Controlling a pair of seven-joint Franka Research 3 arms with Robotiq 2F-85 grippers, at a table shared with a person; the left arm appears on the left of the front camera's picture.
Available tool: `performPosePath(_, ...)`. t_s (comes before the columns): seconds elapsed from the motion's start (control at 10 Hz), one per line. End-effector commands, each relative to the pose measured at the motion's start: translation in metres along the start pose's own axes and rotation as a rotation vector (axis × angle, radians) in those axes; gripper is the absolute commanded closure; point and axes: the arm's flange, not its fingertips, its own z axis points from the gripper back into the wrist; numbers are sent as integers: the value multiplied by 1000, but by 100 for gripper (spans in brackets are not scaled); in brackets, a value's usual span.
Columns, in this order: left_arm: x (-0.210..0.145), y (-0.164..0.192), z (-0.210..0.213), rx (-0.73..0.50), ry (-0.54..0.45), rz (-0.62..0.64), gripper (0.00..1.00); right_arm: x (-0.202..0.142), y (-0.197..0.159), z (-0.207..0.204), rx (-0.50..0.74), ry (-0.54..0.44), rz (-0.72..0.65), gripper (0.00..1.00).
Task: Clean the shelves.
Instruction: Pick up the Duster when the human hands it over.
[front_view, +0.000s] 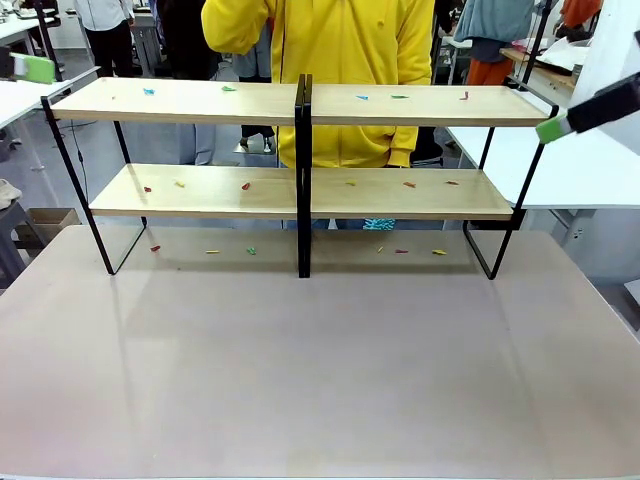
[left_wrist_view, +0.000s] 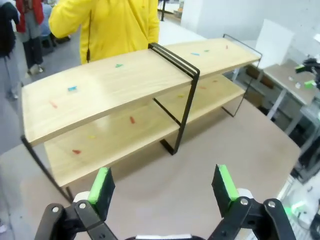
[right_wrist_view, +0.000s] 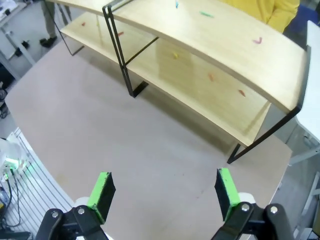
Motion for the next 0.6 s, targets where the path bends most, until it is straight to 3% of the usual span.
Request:
performPosePath(0.0,-19,-3,-29,-73,-8,9,0,5,6,4,-45,9,-18,0)
performPosePath(0.3,-16,3,-29,-113,-20,25,0,10,2,6,-88,-17,-29,0)
performPosePath(0.5,-13,2,-38,-100,40,36,0,12,2,3,-92,-20,-33,0)
